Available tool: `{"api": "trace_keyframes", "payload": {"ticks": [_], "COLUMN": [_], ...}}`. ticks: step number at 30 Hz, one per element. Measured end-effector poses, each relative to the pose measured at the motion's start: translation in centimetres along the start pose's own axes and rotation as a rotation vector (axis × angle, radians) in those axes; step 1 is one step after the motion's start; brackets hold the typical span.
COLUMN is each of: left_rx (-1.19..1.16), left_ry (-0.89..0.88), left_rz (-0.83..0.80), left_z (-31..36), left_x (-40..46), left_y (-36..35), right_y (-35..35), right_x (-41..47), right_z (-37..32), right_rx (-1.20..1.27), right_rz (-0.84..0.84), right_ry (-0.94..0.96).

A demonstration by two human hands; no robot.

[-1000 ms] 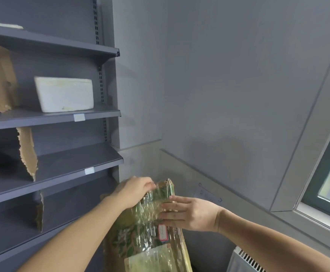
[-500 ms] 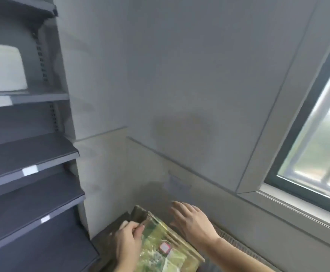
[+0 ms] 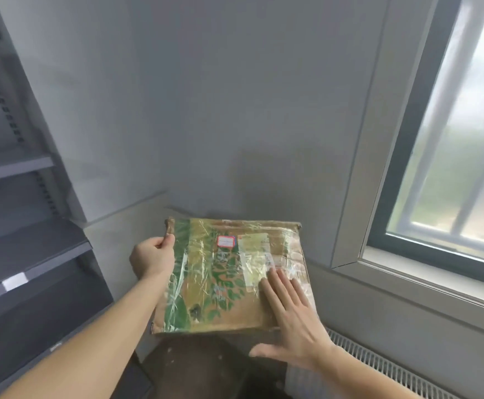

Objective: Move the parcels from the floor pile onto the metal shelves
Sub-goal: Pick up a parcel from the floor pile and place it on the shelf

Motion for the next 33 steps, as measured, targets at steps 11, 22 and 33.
{"api": "trace_keyframes", "payload": {"ticks": [11, 22, 33], "left_rx": [0.049, 1.065, 1.276], "left_ry": [-0.032, -0.421, 0.08], "left_rz": [0.048, -0.405, -0.536], "left_z": [2.6, -0.6, -15.8], "left_x": [-0.6, -7.7, -12.7], "left_y": [6.1, 4.7, 17.0], "right_y": [3.4, 1.9, -6.1], "right_x": [2.4, 5.8, 8.5], "right_z": [-0.7, -6.0, -22.2], "right_rx": [-0.143, -0.081, 0.006], "right_rz": [0.14, -0.023, -0.362], "right_ry": [0.127, 0.259, 0.494]}}
Point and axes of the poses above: each hand's wrist, its own x-axis towards the middle knuckle, its own y-axis out of the back of the hand, z = x × y, the point moved 6 cm from there along x, towards the middle knuckle, and after that the axes turned 11 degrees about -z, right-handed, at the moved point
